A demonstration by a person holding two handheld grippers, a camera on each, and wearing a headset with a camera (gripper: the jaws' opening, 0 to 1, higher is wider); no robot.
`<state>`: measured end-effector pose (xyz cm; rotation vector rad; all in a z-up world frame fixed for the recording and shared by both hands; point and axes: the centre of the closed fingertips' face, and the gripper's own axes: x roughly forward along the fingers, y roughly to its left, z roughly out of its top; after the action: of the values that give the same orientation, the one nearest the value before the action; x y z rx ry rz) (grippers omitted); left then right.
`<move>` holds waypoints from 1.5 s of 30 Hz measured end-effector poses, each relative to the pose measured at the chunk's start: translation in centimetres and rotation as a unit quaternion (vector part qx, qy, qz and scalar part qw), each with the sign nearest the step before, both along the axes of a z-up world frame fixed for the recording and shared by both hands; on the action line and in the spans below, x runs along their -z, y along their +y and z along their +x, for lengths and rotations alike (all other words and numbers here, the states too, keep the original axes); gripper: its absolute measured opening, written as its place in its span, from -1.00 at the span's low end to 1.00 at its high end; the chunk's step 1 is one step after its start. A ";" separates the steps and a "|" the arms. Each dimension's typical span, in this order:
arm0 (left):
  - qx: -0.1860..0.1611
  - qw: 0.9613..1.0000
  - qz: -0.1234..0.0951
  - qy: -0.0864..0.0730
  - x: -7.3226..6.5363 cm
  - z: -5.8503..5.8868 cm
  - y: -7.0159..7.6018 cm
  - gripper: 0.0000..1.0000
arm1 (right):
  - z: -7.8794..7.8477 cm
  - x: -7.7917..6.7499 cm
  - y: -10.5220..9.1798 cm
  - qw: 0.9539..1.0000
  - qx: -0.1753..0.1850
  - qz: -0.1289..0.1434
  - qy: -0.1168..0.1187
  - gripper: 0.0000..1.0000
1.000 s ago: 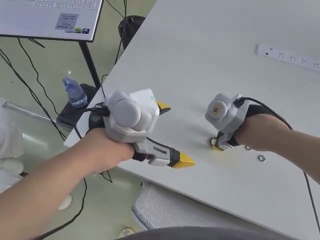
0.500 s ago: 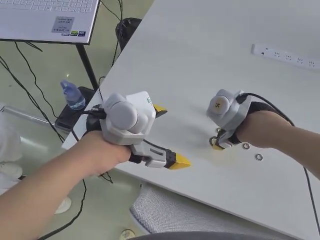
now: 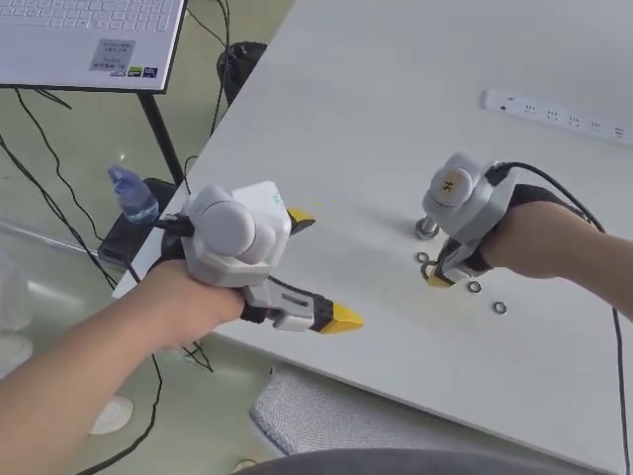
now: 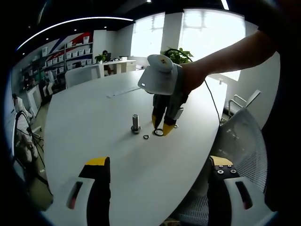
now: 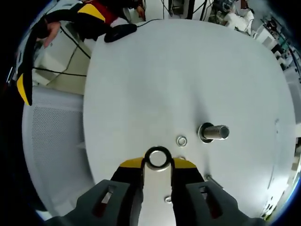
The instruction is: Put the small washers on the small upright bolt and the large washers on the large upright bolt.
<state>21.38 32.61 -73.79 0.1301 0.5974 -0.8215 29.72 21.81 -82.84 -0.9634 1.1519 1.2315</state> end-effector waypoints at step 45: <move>-0.004 1.000 -0.004 0.006 0.7 0.1 0.0 0.93 | 4.4 -4.9 0.7 0.999 0.028 0.023 -0.022 -0.58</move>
<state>21.46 32.59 -74.49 0.1163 0.6065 -0.8177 34.10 22.54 -77.93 -0.9135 1.1054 1.1821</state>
